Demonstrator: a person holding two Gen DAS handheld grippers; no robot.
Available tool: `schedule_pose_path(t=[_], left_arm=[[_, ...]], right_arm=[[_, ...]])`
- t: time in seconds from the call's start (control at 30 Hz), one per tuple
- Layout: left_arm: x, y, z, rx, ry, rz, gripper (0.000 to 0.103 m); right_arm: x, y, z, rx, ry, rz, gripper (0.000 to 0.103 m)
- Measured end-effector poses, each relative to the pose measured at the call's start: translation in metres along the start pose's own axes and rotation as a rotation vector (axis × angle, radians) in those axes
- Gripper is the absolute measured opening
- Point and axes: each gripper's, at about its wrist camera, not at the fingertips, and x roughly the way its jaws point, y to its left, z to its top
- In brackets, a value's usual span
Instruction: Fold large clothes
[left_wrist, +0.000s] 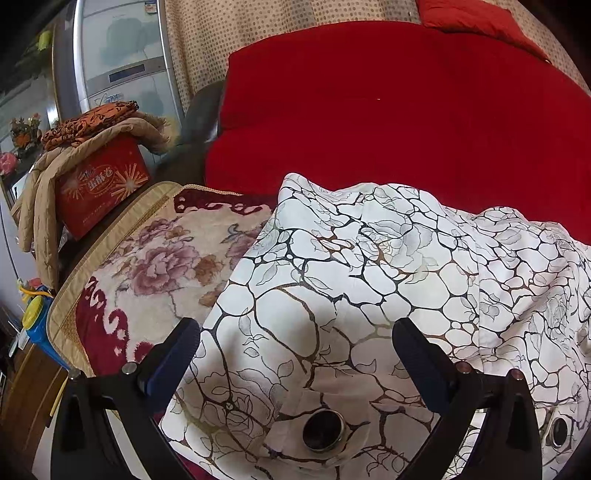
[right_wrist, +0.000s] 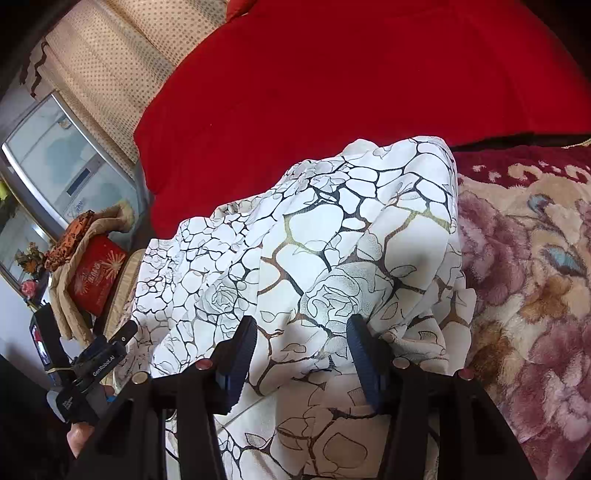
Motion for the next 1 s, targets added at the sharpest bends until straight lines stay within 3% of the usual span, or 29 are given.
schedule_pose_path(t=[0.83, 1.0], left_arm=[[0.008, 0.013, -0.002, -0.011, 0.017, 0.042, 0.103], [0.009, 0.017, -0.002, -0.014, 0.016, 0.051, 0.103]], right_arm=[[0.001, 0.002, -0.001, 0.001, 0.003, 0.007, 0.057], [-0.015, 0.007, 0.002, 0.004, -0.051, 0.05, 0.057]])
